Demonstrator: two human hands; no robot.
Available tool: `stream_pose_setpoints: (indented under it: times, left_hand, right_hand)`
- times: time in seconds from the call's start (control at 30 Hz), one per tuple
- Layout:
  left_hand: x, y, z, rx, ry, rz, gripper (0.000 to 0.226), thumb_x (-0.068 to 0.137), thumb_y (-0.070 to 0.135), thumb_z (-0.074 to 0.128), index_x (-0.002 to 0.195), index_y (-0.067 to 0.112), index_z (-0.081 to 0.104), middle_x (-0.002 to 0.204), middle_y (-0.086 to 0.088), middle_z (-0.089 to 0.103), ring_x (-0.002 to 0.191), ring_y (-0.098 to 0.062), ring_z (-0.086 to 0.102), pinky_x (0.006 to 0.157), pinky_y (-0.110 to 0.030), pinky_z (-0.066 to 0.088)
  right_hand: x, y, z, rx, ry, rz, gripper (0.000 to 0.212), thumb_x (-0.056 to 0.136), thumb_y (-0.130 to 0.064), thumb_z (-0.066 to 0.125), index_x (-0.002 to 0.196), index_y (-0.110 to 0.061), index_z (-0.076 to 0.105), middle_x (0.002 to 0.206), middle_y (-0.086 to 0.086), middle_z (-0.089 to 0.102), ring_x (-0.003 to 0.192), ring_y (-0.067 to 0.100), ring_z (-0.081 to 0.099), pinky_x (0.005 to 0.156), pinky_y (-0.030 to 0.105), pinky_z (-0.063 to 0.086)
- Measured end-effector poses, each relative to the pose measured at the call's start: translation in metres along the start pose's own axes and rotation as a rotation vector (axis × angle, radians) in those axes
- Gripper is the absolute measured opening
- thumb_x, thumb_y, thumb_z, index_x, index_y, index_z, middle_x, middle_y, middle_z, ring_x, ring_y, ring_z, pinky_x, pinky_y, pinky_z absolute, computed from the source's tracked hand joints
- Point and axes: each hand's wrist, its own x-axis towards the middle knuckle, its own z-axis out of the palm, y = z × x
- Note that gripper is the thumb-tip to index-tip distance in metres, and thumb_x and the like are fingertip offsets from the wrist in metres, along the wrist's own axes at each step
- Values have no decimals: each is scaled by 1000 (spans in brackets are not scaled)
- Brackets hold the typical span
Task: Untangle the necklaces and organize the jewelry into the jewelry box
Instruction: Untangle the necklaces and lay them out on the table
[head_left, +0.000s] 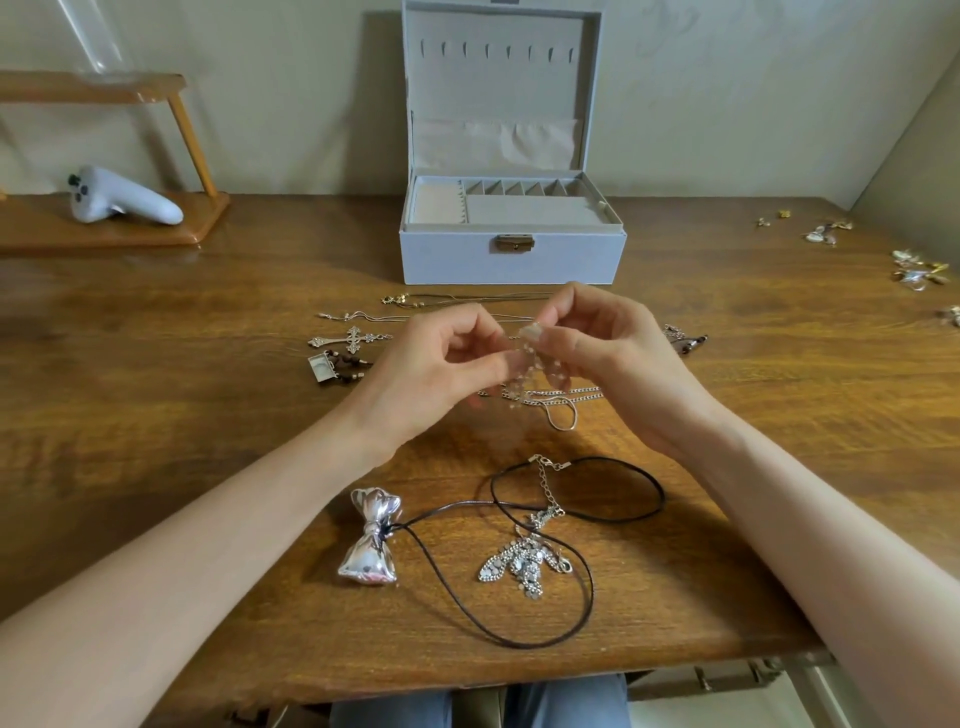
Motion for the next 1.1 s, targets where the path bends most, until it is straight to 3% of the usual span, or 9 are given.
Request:
stream_pose_setpoints:
  times: [0.1, 0.2, 0.4, 0.53, 0.67, 0.77, 0.9, 1.0, 1.1]
  left_hand:
    - [0, -1, 0, -10, -46, -26, 10, 80, 10, 71, 82, 14, 63, 79, 1, 65, 77, -11, 60, 75, -31, 51]
    - [0, -4, 1, 58, -36, -29, 10, 70, 21, 68, 78, 19, 62, 80, 2, 64, 79, -9, 59, 75, -26, 48]
    - [2, -1, -3, -173, 72, -34, 12, 92, 1, 51, 84, 9, 49, 70, 1, 64, 58, -7, 54, 51, -19, 45]
    - [1, 5, -4, -224, 112, -4, 12, 96, 7, 45, 85, 12, 46, 64, 1, 66, 56, -6, 53, 52, -16, 42]
    - [1, 5, -3, -239, 222, 46, 2, 94, 11, 50, 92, 11, 51, 71, -1, 65, 67, -4, 64, 66, -13, 48]
    - [3, 4, -6, -271, 342, 64, 2, 93, 11, 53, 95, 12, 53, 67, 4, 65, 70, -10, 65, 67, -17, 51]
    - [3, 5, -10, -280, 401, 55, 5, 93, 14, 54, 96, 10, 53, 62, 5, 63, 61, -10, 64, 56, -18, 51]
    - [2, 4, -10, -234, 423, 61, 10, 92, 17, 56, 96, 8, 53, 62, 7, 63, 53, -6, 60, 49, -16, 48]
    - [2, 5, -10, -229, 443, 89, 6, 90, 16, 58, 91, 11, 55, 61, 10, 63, 59, -3, 61, 55, -15, 48]
  right_hand:
    - [0, -1, 0, -16, 3, 1, 10, 76, -8, 69, 75, -9, 59, 64, 1, 58, 55, 8, 47, 52, 17, 40]
    - [1, -1, -1, 26, -19, -13, 10, 79, 0, 66, 79, -9, 61, 67, -3, 63, 60, 7, 54, 57, 17, 44]
    - [1, -3, -4, 128, -73, 59, 15, 74, -13, 65, 88, -9, 59, 64, -5, 60, 50, 11, 52, 48, 18, 38]
    - [0, -6, -5, 174, -79, 96, 15, 74, -13, 63, 87, -9, 59, 61, -7, 53, 45, 8, 45, 44, 15, 31]
    - [2, -7, -9, 240, -39, 90, 10, 76, -14, 62, 84, -11, 59, 64, -4, 50, 48, 8, 40, 47, 17, 28]
    - [5, -7, -13, 403, -28, 65, 14, 70, -13, 67, 83, -12, 62, 69, -4, 52, 54, 9, 44, 55, 18, 40]
    - [9, -6, -19, 585, 16, 61, 21, 63, -7, 69, 82, -15, 67, 70, -2, 54, 58, 10, 49, 67, 26, 50]
    - [10, -5, -23, 563, 44, 66, 24, 64, -6, 70, 85, -17, 68, 77, -1, 58, 61, 10, 52, 68, 26, 50]
    - [9, -3, -24, 401, 49, 43, 26, 69, 2, 67, 89, -14, 66, 79, -1, 60, 67, 9, 55, 65, 22, 47]
